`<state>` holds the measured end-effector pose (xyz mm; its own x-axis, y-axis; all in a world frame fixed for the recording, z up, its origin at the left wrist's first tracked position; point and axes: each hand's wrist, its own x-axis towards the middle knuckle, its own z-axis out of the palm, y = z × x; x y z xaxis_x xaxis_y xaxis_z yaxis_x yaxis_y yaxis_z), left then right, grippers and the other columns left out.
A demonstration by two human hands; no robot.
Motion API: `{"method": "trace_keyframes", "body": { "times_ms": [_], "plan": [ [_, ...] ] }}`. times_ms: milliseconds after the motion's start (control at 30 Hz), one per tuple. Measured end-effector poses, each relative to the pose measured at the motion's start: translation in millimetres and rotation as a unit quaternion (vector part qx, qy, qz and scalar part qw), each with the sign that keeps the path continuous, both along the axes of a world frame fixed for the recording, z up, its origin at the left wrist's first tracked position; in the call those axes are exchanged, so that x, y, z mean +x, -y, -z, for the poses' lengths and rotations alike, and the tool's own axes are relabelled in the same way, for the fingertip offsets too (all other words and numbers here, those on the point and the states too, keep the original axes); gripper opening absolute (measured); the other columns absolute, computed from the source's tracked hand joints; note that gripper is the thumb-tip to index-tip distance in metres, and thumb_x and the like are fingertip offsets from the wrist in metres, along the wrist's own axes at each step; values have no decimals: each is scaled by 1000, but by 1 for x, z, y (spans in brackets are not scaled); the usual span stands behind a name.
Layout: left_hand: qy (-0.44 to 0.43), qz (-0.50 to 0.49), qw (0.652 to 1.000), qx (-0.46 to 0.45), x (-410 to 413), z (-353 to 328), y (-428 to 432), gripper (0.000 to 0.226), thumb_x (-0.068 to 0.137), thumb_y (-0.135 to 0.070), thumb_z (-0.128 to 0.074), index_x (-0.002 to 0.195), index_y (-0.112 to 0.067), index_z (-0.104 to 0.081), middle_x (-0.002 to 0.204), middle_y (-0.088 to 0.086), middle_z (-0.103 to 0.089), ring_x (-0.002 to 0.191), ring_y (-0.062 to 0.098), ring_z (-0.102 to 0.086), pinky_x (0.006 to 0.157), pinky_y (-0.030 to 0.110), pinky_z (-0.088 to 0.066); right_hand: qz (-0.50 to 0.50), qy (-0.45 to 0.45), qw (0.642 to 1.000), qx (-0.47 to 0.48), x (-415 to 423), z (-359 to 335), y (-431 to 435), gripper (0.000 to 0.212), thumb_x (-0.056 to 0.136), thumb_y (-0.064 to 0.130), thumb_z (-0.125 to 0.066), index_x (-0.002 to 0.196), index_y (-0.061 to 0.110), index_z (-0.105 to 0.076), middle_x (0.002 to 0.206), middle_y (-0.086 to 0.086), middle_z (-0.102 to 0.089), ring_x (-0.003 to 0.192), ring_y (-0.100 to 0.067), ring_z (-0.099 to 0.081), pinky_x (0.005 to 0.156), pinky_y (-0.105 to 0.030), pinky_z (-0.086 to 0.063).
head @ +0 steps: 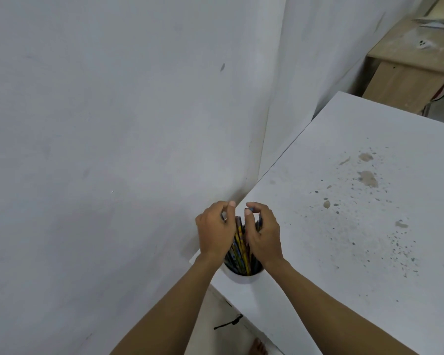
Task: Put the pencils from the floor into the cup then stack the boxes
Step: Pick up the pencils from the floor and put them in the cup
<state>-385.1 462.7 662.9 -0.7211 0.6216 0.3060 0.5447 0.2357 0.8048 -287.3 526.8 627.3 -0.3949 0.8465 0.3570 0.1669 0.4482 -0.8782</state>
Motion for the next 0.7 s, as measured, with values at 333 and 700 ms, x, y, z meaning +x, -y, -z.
{"method": "trace_keyframes", "body": {
  "times_ms": [333,700],
  "plan": [
    [64,5,996,60,13,26,8,18,96,-21,-55,79,-20,-62,70,-11,-61,67,5,-58,60,9,-41,-45,27,999,-14,-3,3,-7,7,97,32,-54,94,26,-58,93,18,-60,91,-5,-61,75,-9,-43],
    [78,76,994,32,2,27,-15,27,98,-28,-49,81,-13,-64,70,-5,-64,68,9,-61,62,22,-48,-88,80,993,-24,1,2,-20,20,101,25,-46,112,20,-62,106,11,-65,99,-4,-61,86,-27,-52]
  ]
}}
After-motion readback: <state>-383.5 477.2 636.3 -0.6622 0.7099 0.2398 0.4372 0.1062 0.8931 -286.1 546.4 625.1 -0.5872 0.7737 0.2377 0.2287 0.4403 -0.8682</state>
